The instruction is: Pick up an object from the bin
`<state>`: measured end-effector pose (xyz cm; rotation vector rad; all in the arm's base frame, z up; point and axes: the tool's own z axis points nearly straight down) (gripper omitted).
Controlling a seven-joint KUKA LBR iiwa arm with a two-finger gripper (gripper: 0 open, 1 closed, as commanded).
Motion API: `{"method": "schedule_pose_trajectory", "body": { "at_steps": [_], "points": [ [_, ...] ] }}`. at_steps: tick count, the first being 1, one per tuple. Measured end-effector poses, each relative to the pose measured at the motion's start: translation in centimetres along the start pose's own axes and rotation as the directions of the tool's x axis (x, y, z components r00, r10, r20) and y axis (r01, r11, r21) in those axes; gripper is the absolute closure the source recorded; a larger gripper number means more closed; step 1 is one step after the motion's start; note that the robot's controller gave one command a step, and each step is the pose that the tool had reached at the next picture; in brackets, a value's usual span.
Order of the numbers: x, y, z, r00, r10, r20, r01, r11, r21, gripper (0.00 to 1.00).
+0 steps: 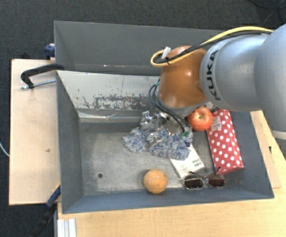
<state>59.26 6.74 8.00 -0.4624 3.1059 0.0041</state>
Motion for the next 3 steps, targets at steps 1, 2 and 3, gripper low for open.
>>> {"method": "schedule_pose_trajectory", "body": {
  "at_steps": [1, 2, 3],
  "points": [
    [0.0, 0.0, 0.0, 1.0, 0.0, 0.0, 0.0, 1.0, 0.0, 1.0],
    [0.0, 0.0, 0.0, 1.0, 0.0, 0.0, 0.0, 1.0, 0.0, 1.0],
    [0.0, 0.0, 0.0, 1.0, 0.0, 0.0, 0.0, 1.0, 0.0, 1.0]
  ]
}}
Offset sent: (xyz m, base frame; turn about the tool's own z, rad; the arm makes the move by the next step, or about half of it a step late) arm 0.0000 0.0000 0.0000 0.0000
